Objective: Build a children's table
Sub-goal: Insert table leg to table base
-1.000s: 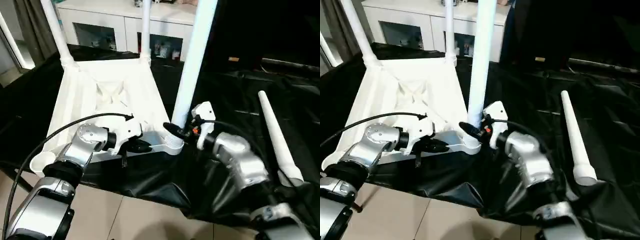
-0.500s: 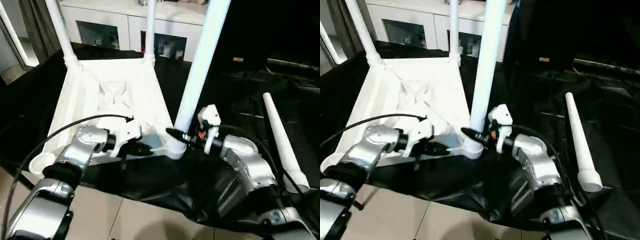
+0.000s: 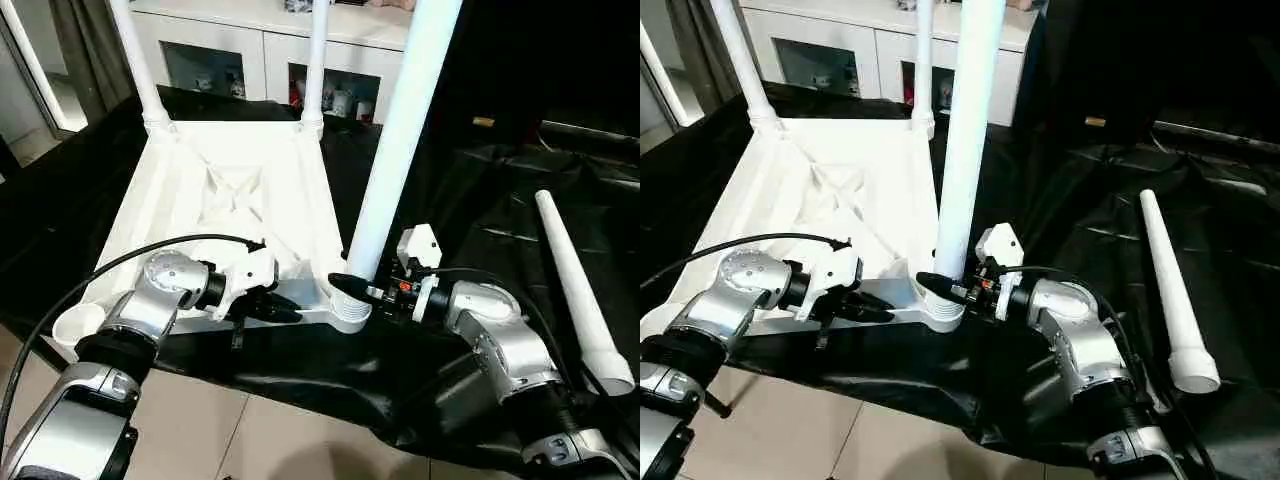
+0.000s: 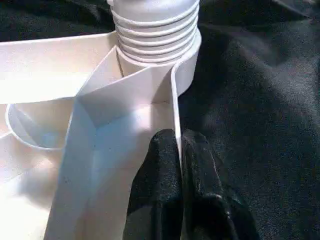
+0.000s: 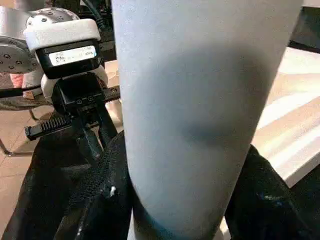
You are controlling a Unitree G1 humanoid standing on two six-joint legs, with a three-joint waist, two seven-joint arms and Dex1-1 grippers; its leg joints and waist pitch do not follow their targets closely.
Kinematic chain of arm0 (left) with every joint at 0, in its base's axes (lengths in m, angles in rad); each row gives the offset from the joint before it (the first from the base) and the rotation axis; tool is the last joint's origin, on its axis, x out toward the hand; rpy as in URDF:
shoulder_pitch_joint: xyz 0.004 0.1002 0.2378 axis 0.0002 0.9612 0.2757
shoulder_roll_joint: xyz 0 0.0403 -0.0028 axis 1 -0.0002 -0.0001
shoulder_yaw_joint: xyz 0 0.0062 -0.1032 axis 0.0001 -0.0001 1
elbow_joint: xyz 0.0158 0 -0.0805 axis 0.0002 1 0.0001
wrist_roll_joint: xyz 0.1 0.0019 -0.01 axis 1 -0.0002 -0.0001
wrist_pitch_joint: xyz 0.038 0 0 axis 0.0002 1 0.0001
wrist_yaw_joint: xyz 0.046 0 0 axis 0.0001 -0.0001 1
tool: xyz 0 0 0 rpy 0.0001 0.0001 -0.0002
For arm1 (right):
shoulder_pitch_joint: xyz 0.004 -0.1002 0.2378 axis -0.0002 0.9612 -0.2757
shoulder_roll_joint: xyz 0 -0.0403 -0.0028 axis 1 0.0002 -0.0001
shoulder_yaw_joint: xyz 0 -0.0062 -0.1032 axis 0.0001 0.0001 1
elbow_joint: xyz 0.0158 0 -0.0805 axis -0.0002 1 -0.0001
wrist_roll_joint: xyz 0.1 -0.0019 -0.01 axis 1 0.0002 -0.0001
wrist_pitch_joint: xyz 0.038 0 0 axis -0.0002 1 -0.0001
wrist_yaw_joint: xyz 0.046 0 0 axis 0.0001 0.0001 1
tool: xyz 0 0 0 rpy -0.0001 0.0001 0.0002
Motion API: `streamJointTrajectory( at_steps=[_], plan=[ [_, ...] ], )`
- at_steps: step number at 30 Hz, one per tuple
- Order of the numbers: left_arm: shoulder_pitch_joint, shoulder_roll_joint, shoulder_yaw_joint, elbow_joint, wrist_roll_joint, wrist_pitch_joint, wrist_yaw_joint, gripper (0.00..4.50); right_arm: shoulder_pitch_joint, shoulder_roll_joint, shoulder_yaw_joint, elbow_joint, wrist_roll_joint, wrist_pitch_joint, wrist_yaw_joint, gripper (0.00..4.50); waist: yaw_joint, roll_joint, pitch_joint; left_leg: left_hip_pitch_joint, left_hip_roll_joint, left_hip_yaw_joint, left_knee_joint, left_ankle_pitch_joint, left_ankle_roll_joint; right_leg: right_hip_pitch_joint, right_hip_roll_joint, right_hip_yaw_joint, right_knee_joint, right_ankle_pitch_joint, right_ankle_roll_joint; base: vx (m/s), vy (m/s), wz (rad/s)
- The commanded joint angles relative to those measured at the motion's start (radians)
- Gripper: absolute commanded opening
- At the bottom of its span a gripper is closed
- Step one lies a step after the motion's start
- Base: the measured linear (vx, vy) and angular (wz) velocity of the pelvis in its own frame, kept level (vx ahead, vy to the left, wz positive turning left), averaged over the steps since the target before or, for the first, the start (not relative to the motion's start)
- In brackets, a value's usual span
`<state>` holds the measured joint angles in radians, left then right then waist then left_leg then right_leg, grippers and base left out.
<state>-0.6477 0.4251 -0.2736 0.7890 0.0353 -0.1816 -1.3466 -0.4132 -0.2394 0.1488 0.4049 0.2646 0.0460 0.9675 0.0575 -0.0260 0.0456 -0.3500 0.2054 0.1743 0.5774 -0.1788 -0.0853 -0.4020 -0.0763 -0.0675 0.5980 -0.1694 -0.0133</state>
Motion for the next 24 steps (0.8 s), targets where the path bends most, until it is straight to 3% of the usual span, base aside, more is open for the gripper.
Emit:
streamJointTrajectory(
  at_steps=[1,9,11,13,16,17,21,24],
  plan=[
    [0.003,-0.006,-0.036,-0.033,0.001,-0.041,-0.056,0.0,0.048,-0.021,0.014,0.1,-0.061,0.042,-0.039,1.88,0.0,0.018,-0.054,0.007,0.027,-0.006,-0.077,-0.338,-0.004,0.044,-0.06,0.046,-0.076,-0.288,-0.209,0.0,0.0,0.0],
    [0.0,-0.01,-0.024,-0.013,0.018,-0.037,0.003,0.0,0.035,-0.01,0.003,0.139,-0.094,0.026,-0.128,1.88,-0.002,0.014,-0.052,0.008,0.027,-0.006,-0.079,-0.352,-0.007,0.039,-0.061,0.046,-0.081,-0.33,-0.195,0.0,0.0,0.0],
    [-0.029,-0.037,-0.002,0.043,0.042,-0.014,0.127,0.0,0.004,0.011,-0.026,0.212,-0.126,0.017,-0.268,1.88,-0.007,0.015,-0.046,0.011,0.024,-0.008,-0.079,-0.394,-0.018,0.032,-0.061,0.043,-0.089,-0.425,-0.173,0.0,0.0,0.0],
    [-0.044,-0.055,0.01,0.071,0.049,0.011,0.194,0.0,-0.009,0.027,-0.044,0.241,-0.131,0.021,-0.334,1.88,-0.01,0.012,-0.044,0.023,0.019,-0.011,-0.075,-0.427,-0.029,0.024,-0.064,0.04,-0.104,-0.543,-0.134,-0.028,0.001,0.0],
    [-0.076,-0.101,0.031,0.115,0.06,0.071,0.329,0.0,-0.035,0.068,-0.073,0.3,-0.143,0.02,-0.482,1.88,-0.017,0.01,-0.041,0.019,0.016,-0.018,-0.075,-0.444,-0.027,0.023,-0.067,0.029,-0.121,-0.656,-0.076,-0.057,0.007,-0.03],
    [-0.086,-0.116,0.032,0.127,0.07,0.086,0.374,0.0,-0.045,0.083,-0.082,0.32,-0.144,0.022,-0.53,1.88,-0.023,0.006,-0.04,0.022,0.015,-0.021,-0.074,-0.456,-0.027,0.018,-0.066,0.023,-0.126,-0.677,-0.066,-0.054,0.012,-0.05],
    [-0.129,-0.206,0.04,0.161,0.087,0.183,0.552,0.0,-0.119,0.146,-0.126,0.45,-0.129,0.019,-0.739,1.88,-0.037,0.013,-0.038,0.024,0.016,-0.028,-0.075,-0.505,-0.019,0.02,-0.066,0.0,-0.145,-0.692,-0.05,-0.013,0.004,-0.01],
    [-0.156,-0.289,0.051,0.183,0.086,0.264,0.664,0.0,-0.186,0.186,-0.168,0.567,-0.099,0.015,-0.862,1.88,-0.051,0.032,-0.032,0.041,0.026,-0.04,-0.082,-0.623,-0.022,0.028,-0.06,-0.046,-0.16,-0.633,-0.043,-0.015,0.018,-0.02]
  ],
)
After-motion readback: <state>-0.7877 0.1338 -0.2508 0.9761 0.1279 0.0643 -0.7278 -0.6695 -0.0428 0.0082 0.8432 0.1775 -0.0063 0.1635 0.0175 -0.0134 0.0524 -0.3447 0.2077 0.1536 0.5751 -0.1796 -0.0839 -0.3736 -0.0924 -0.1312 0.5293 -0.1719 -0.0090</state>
